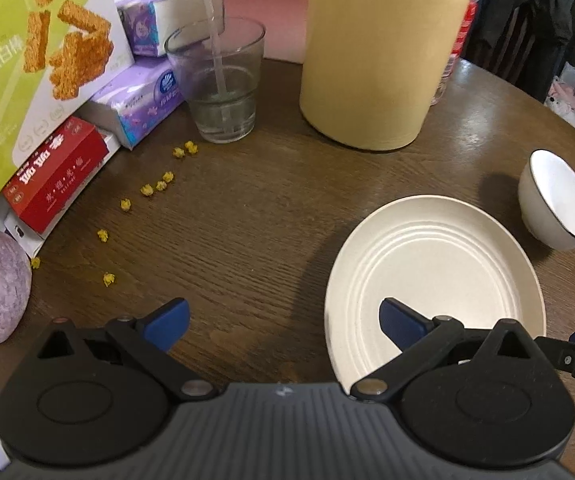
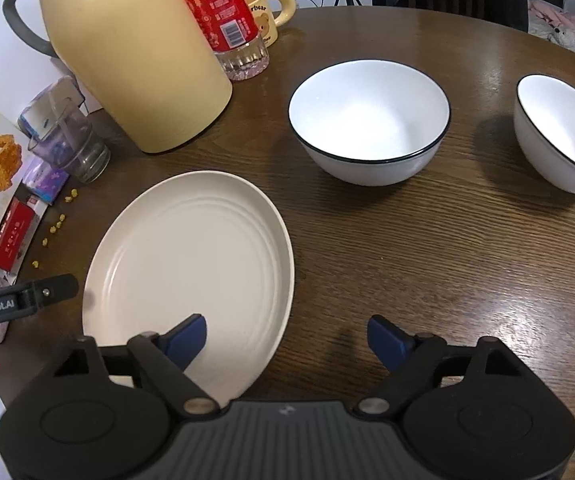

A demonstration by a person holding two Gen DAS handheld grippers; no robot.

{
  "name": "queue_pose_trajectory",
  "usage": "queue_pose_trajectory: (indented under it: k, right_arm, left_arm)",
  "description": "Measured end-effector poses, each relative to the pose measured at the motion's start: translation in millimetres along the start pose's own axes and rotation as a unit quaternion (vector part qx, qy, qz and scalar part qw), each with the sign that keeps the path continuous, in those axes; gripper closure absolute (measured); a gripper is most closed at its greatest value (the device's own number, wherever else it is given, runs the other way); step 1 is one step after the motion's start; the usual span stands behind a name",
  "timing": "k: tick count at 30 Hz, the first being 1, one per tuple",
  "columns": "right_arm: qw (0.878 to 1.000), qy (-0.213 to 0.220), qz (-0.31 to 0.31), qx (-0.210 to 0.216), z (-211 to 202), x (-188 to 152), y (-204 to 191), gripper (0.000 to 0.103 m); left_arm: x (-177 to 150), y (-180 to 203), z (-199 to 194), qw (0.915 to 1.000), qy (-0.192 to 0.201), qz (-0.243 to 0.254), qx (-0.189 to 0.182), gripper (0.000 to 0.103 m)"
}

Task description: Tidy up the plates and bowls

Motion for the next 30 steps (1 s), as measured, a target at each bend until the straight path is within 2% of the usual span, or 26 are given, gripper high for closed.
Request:
queue_pose_trajectory:
  k: [4, 6, 11, 19, 21, 25, 28, 30]
  right_arm:
    - [1.0, -0.006, 0.004, 0.008, 7.4, 3.3, 2.2, 0.028]
    - [1.0, -0.01, 0.005, 0.01, 10.9, 4.6, 3.5, 0.038]
    - [1.0, -0.011, 0.009, 0.019, 15.3, 7.8, 6.3, 0.046]
    - [0.999, -0.004, 0.019, 0.037, 19.2, 12.6, 12.5, 0.06]
    - [0.999, -0.004, 0.021, 0.042, 20.4, 13.5, 13.3, 0.069]
    - [0.998, -0.006, 0.026, 0.05, 22.5, 14.7, 14.5, 0.079]
    - [0.998, -0.006, 0.028, 0.055, 23.5, 14.3, 15.0, 0.084]
    - [0.998, -0.008, 0.031, 0.06, 25.1, 14.4, 16.1, 0.09]
  left_arm:
    - [2.9, 0.1, 10.4, 0.9999, -0.014, -0.002, -0.004, 0.002]
    - [4.1, 1.5, 13.4, 0.9999, -0.015, -0.001, -0.006, 0.004]
    - [8.3, 2.4, 20.5, 0.9997, -0.022, -0.005, -0.014, 0.016]
    - [12.6, 6.1, 29.1, 0.9993, -0.028, -0.005, -0.024, 0.029]
    - [13.3, 6.7, 30.9, 0.9991, -0.031, -0.004, -0.028, 0.035]
    - [15.0, 6.7, 33.9, 0.9987, -0.035, -0.004, -0.035, 0.05]
    - [15.7, 5.7, 36.1, 0.9985, -0.039, -0.006, -0.038, 0.052]
    - [16.2, 5.4, 37.4, 0.9983, -0.041, -0.007, -0.041, 0.054]
Point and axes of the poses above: each gripper's, at about its wrist camera, not at the fingertips, and z roughly the way its jaws point, y to its right, x to its top, the point moved 1 cm from there along z, roughly the way its jaws point, and after that the axes turned 10 degrees about -y, right-handed, at the moved point
